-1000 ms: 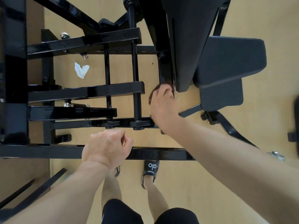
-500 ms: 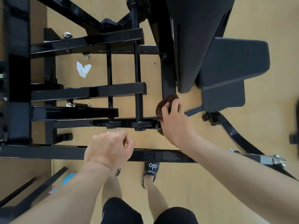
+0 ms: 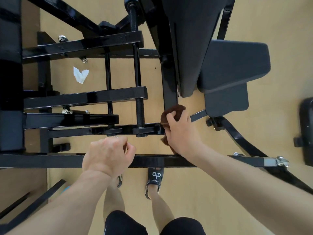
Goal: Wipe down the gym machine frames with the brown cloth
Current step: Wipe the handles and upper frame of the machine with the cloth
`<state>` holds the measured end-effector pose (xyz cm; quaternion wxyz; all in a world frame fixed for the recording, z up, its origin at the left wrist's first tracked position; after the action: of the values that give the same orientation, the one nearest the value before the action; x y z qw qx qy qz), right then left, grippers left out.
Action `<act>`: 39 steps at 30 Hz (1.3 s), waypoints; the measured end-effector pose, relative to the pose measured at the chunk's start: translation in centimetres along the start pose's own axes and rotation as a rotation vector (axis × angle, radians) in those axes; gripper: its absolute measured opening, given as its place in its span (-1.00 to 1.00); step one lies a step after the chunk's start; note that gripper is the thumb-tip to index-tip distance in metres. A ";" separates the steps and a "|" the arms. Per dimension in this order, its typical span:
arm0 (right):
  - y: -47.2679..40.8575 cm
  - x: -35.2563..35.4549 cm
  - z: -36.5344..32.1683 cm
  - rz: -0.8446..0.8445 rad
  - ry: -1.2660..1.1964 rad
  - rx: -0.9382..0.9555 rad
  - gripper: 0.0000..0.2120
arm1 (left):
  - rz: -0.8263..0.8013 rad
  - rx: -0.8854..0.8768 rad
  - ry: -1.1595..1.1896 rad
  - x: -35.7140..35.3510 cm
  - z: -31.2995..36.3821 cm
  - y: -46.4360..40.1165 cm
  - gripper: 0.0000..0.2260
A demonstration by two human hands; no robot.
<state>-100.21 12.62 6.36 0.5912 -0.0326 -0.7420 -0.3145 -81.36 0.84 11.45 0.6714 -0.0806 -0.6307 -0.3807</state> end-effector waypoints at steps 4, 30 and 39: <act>-2.7 1.0 0.9 0.047 -0.089 0.016 -0.55 | 0.020 0.002 0.002 0.2 0.0 -0.1 -0.68; -2.6 0.8 2.6 -0.095 -0.384 -0.077 -0.56 | 0.048 -0.025 -0.042 -0.3 -0.1 0.0 -0.70; -6.7 2.1 3.2 -0.114 -0.398 -0.191 -0.47 | 0.037 -0.059 -0.038 -0.4 0.0 0.1 -0.69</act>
<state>-106.46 8.18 5.07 0.4085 -0.1077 -0.8116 -0.4035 -81.29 1.06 11.11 0.6635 -0.1190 -0.6304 -0.3851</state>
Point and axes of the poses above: each hand's wrist, its own y-axis away from the middle knuckle, its own x-axis out of the back of the hand, z = x × y, the point moved 7 cm from there along -y, towards the middle knuckle, and after that the axes turned 5 degrees about x, right-handed, at the moved point
